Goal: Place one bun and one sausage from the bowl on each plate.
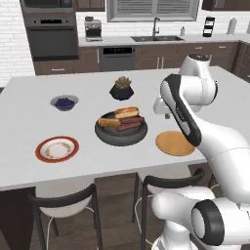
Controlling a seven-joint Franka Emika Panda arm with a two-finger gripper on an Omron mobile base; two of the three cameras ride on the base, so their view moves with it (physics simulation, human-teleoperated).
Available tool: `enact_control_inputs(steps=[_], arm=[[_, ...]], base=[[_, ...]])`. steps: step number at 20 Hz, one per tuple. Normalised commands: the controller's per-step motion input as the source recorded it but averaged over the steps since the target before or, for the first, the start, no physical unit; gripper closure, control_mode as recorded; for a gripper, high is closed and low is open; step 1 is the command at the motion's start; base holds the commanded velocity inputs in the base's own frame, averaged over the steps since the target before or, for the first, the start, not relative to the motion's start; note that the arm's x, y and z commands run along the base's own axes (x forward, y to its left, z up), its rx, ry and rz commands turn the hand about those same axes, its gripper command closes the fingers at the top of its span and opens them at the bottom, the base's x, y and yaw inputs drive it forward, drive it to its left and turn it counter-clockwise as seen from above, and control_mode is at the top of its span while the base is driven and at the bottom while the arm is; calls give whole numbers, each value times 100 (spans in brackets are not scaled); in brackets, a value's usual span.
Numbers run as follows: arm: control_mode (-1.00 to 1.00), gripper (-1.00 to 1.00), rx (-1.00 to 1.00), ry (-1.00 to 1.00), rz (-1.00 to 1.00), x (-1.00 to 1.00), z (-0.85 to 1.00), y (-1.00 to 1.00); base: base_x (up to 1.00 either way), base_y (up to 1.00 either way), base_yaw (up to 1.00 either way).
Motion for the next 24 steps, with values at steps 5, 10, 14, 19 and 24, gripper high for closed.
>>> enact_control_inputs(steps=[5,10,14,19,24], arm=[[100,-100,0,0,0,0,0,0],[100,-100,0,0,0,0,0,0],[100,-100,0,0,0,0,0,0],[100,-100,0,0,0,0,0,0],[100,-100,0,0,0,0,0,0]], base=[[0,38,0],[14,74,0],[68,5,4],[95,-21,0],[61,0,-3]])
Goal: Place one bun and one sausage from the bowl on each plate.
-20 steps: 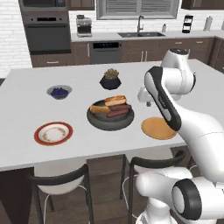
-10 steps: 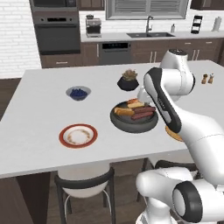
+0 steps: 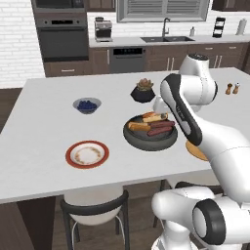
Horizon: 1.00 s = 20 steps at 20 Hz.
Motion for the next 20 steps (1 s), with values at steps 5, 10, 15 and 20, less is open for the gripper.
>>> enact_control_inputs(steps=[5,10,15,20], arm=[[100,-100,0,0,0,0,0,0],[-100,-100,0,0,2,35,0,0],[-100,-100,-1,1,10,100,-6,0],[-100,-100,-6,2,49,100,-84,-43]], base=[[1,0,0],[0,0,0],[0,0,0],[0,0,0]])
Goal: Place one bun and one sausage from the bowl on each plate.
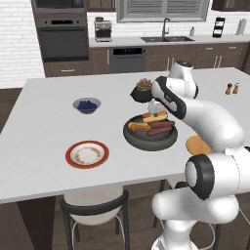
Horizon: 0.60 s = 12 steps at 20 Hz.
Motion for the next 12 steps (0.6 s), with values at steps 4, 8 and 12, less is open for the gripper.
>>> enact_control_inputs(steps=[4,8,12], arm=[[-100,-100,-16,9,70,100,-98,-36],[-100,-100,-33,11,49,53,-35,0],[-100,-100,-23,0,44,1,-37,0]], base=[[0,0,0],[0,0,0],[0,0,0]])
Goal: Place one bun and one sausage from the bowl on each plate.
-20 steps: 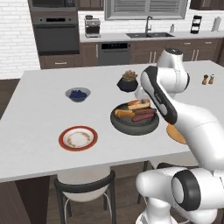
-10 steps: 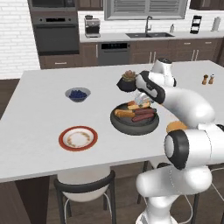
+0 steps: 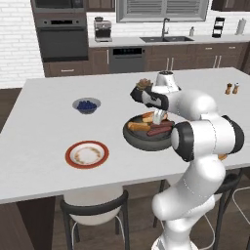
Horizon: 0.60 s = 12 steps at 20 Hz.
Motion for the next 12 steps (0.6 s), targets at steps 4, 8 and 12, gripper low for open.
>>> enact_control_inputs(steps=[4,8,12], arm=[[-100,-100,1,0,14,-16,-59,-2],[-100,-100,2,-10,2,34,-47,-2],[-100,-100,0,-11,0,43,-28,0]], base=[[0,0,0],[0,0,0],[0,0,0]])
